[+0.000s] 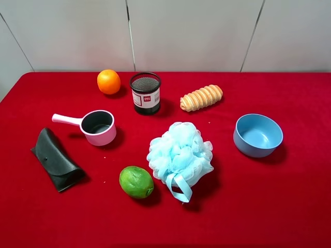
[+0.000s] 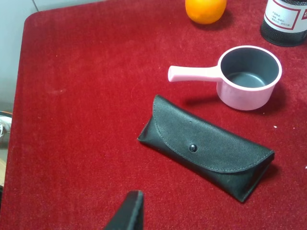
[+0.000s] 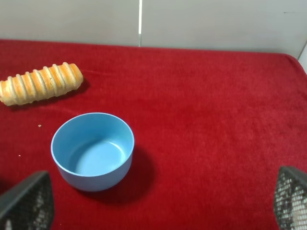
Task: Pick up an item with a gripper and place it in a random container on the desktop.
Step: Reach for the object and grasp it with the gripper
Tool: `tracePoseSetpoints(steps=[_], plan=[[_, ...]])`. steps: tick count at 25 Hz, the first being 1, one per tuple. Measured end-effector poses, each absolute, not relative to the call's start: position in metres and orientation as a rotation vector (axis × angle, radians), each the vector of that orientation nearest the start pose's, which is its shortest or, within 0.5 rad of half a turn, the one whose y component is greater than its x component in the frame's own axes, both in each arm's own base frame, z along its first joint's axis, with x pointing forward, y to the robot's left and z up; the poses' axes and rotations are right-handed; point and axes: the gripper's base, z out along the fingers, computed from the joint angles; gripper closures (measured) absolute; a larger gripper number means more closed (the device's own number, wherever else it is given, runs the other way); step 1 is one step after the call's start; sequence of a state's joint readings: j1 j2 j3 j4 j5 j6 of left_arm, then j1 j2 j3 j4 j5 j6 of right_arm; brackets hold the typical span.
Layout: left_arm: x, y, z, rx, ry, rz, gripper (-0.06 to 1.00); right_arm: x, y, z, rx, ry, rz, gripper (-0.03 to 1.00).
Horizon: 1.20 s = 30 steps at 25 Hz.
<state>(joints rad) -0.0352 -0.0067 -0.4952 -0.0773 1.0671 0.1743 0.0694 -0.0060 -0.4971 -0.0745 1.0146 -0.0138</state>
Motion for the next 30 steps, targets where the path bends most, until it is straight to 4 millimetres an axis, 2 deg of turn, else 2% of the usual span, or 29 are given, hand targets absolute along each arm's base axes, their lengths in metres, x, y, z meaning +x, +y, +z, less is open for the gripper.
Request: tracePoseSetpoints(steps=[30], plan=[[-0.0060, -0.0060, 0.2756, 0.218, 2.035, -0.006, -0.04, -0.0034, -0.0060, 0.2804, -0.081, 1.992, -0.053, 0.27]])
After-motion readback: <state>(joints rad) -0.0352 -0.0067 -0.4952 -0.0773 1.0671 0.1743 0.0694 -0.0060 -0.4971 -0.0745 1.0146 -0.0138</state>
